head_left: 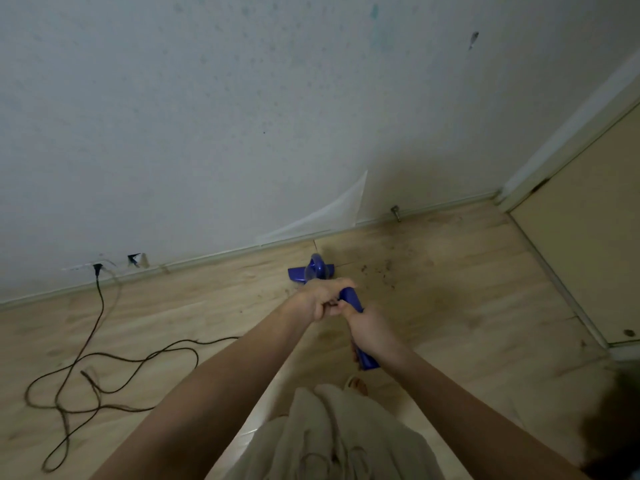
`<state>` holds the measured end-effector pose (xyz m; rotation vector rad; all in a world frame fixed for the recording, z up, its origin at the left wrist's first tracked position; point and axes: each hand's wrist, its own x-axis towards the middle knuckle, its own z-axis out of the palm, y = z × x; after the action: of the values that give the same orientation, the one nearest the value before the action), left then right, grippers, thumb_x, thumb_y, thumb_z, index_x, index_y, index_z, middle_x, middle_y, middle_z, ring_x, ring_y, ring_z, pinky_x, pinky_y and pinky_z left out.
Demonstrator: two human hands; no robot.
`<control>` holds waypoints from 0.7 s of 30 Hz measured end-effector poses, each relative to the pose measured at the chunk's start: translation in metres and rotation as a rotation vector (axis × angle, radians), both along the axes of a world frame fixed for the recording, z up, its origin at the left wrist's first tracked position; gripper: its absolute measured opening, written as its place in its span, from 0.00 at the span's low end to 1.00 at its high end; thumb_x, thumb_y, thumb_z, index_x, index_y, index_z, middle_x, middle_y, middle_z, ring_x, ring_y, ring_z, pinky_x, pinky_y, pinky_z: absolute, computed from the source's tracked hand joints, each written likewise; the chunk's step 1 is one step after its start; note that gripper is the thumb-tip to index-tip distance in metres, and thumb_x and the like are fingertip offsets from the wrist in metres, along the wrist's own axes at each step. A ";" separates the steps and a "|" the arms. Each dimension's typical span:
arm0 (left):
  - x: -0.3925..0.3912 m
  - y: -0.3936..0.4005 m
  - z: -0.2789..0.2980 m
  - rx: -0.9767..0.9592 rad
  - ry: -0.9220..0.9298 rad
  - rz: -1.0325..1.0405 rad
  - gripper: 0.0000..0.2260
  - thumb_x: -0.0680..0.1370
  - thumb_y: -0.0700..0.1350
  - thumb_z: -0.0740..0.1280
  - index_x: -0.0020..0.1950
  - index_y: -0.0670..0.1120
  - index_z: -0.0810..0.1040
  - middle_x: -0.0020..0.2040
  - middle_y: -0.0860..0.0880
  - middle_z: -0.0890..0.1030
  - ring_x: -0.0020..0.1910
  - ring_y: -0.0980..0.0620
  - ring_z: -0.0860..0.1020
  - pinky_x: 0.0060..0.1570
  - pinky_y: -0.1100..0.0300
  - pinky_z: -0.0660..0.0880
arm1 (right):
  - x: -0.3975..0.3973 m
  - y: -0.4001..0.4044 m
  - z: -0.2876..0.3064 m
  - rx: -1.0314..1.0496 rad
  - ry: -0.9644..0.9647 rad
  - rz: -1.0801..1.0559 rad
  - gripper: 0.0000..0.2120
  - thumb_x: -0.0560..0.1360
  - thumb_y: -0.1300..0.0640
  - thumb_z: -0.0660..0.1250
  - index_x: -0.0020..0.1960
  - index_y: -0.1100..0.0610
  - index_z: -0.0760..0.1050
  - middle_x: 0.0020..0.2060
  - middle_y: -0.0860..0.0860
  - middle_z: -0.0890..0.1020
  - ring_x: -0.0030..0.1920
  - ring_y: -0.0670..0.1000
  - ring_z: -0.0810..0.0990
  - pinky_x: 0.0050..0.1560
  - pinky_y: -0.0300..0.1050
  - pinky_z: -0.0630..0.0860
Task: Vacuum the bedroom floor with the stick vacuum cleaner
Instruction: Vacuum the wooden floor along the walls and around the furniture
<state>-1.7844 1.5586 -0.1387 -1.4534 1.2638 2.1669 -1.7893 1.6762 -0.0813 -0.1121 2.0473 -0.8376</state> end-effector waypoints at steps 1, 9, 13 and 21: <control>-0.001 -0.004 -0.004 0.015 0.005 0.010 0.09 0.73 0.43 0.73 0.44 0.42 0.74 0.40 0.45 0.77 0.39 0.52 0.78 0.30 0.63 0.78 | -0.002 -0.004 -0.002 -0.013 0.008 0.003 0.15 0.81 0.48 0.59 0.42 0.58 0.72 0.31 0.53 0.75 0.27 0.50 0.75 0.30 0.44 0.74; -0.050 -0.025 -0.012 0.043 0.035 0.116 0.06 0.74 0.43 0.71 0.43 0.44 0.75 0.41 0.44 0.76 0.39 0.51 0.76 0.31 0.64 0.78 | -0.065 -0.029 -0.013 0.000 0.090 0.145 0.15 0.81 0.47 0.59 0.40 0.55 0.68 0.34 0.54 0.77 0.31 0.54 0.78 0.37 0.51 0.79; -0.080 -0.025 -0.015 0.042 0.038 0.179 0.05 0.76 0.42 0.69 0.45 0.42 0.74 0.40 0.43 0.79 0.38 0.51 0.78 0.31 0.63 0.78 | -0.098 -0.031 -0.020 -0.004 0.062 0.179 0.15 0.81 0.46 0.60 0.42 0.55 0.68 0.32 0.53 0.76 0.27 0.51 0.76 0.32 0.46 0.78; -0.124 -0.029 -0.019 0.004 0.065 0.206 0.16 0.73 0.44 0.73 0.58 0.40 0.75 0.47 0.41 0.79 0.45 0.47 0.79 0.52 0.55 0.78 | -0.154 -0.032 -0.009 0.018 0.025 0.281 0.17 0.81 0.45 0.58 0.48 0.59 0.70 0.33 0.54 0.76 0.22 0.49 0.75 0.19 0.35 0.68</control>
<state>-1.9087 1.5293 -0.1574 -1.5867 1.1753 2.3630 -1.9435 1.6440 -0.0902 -0.3922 2.0025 -0.6456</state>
